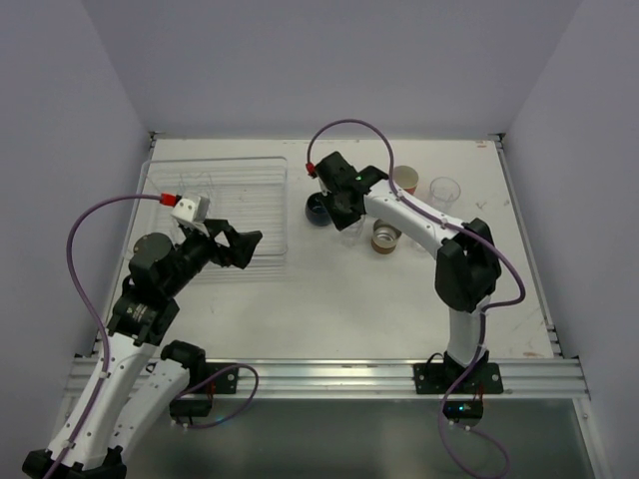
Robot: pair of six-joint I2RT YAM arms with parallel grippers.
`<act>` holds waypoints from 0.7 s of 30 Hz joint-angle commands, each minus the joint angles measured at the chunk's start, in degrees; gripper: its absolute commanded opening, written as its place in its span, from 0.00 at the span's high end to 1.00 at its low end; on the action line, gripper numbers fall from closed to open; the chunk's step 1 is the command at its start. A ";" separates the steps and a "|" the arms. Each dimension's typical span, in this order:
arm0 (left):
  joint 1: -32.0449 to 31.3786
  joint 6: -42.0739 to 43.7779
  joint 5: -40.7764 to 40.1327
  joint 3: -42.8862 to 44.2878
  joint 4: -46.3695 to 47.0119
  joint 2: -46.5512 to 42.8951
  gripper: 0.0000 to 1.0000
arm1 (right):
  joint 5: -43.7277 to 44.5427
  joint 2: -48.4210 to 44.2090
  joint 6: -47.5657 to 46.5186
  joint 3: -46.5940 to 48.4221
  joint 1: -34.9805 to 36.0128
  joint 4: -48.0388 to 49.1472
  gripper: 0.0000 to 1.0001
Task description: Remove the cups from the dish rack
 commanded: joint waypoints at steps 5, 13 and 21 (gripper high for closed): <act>-0.39 1.53 -0.91 -0.19 0.21 -0.41 0.00 | -0.16 1.74 -0.97 1.67 -0.07 2.17 0.93; -0.39 1.35 -1.26 -0.10 0.21 -0.05 0.00 | 0.90 -0.45 -0.62 1.41 -0.07 3.57 0.58; -0.22 1.44 -3.19 -0.01 0.21 0.21 0.00 | 2.13 -7.64 0.61 1.94 0.37 4.28 0.33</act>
